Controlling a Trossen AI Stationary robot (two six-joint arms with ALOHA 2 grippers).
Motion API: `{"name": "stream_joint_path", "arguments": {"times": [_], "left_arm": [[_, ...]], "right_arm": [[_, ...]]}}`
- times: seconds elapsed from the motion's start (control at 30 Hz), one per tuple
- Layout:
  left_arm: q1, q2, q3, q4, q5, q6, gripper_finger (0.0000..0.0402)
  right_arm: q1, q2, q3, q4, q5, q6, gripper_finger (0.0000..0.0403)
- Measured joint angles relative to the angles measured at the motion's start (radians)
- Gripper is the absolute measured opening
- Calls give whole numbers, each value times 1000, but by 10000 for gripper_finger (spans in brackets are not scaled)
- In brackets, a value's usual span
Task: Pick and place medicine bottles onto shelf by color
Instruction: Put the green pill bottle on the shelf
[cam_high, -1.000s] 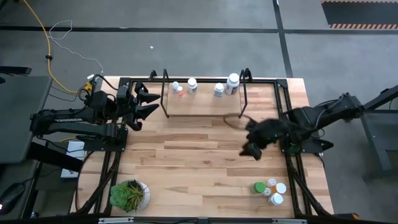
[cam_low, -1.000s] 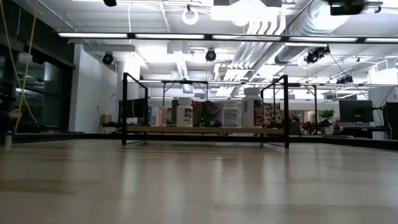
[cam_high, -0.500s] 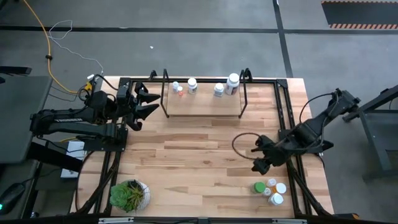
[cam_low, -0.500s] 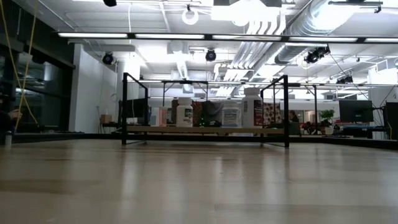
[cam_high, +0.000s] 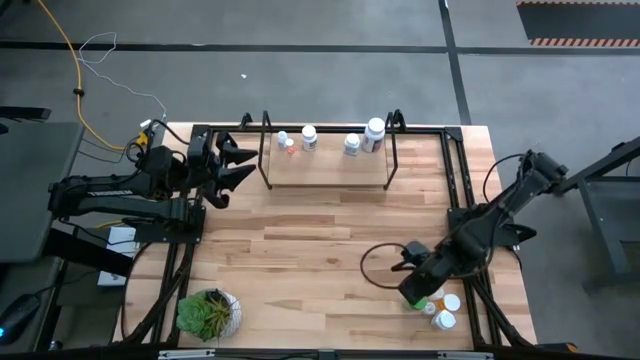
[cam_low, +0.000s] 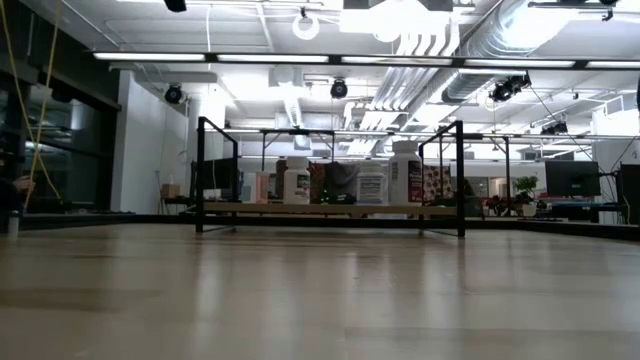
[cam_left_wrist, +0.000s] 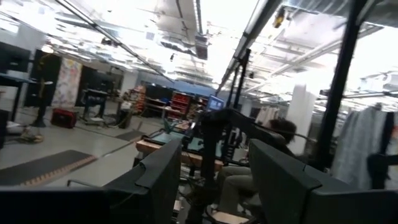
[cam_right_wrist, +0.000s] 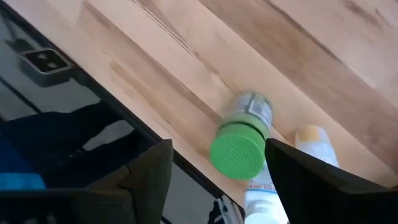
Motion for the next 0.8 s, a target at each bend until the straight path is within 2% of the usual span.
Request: {"name": "stream_joint_path", "arguments": {"times": [0.27,0.8], "left_arm": [[0,0,0,0,-60,0,176],[0,0,0,0,-63,17,180]], "right_arm": [[56,81,0,-12,-37,103,247],[86,215,0,10,-37,152,247]]}}
